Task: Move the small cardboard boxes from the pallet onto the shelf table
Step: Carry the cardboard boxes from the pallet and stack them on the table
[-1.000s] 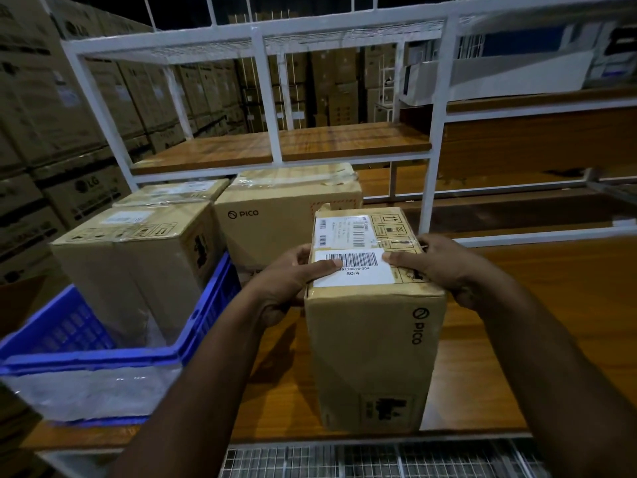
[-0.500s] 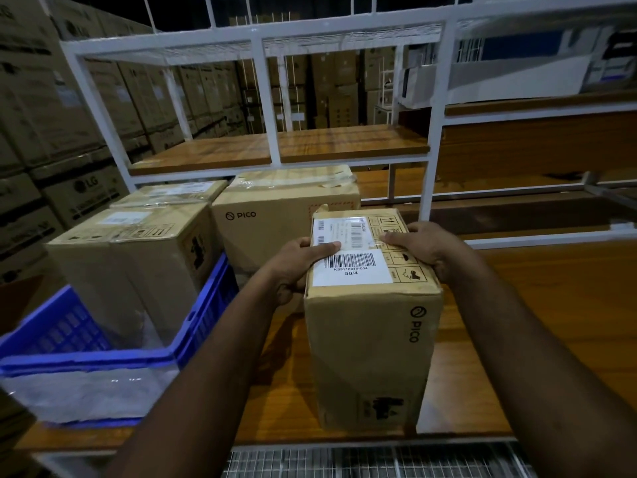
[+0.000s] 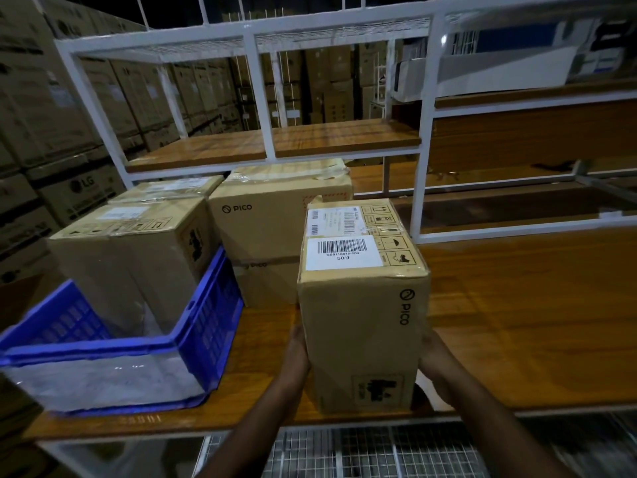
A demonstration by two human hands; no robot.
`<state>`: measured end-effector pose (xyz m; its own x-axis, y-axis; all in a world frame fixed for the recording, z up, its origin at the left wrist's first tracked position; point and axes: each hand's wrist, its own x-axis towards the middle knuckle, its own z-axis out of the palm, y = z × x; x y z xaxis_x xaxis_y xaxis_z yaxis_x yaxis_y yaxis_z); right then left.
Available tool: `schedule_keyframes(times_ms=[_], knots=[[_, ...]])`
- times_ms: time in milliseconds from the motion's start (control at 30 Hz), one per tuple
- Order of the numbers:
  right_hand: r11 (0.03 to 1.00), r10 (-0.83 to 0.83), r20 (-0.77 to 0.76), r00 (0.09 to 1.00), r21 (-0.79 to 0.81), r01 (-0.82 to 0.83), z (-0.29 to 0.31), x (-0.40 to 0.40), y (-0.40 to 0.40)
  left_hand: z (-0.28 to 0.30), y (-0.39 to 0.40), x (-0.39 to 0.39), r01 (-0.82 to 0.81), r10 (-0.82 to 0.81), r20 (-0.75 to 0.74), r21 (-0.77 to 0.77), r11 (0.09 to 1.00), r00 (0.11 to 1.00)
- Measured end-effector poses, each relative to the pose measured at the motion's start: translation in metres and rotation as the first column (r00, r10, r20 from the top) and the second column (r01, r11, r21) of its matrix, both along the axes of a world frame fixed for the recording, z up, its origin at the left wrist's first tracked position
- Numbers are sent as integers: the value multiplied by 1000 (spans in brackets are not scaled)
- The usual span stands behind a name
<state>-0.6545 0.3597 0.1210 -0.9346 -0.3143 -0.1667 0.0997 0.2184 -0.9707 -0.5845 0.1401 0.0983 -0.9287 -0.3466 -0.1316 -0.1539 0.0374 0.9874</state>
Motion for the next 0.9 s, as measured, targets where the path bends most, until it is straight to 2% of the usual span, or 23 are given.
schedule_keyframes(times_ms=[133,300,533,667,800,900], knots=[[999,-38,-56,998,12,38,10,0,9,26,8,2,-30,26,-49,-93,995,998],[988,-154,-117,981,-13,153,49,-6,26,73,26,10,61,-99,-207,-181,982,973],[920,-342,-239,909,-284,271,110,-3,62,126,42,9,149,-200,-405,-153,977,892],[884,-275,-212,938,-438,161,138,5,78,143,44,5,259,-313,-492,-177,950,813],[895,-140,-278,950,-447,1,149,16,82,157,47,3,337,-424,-512,-259,905,747],[868,-102,-295,950,-493,-60,147,27,81,164,45,-1,366,-503,-472,-355,860,724]])
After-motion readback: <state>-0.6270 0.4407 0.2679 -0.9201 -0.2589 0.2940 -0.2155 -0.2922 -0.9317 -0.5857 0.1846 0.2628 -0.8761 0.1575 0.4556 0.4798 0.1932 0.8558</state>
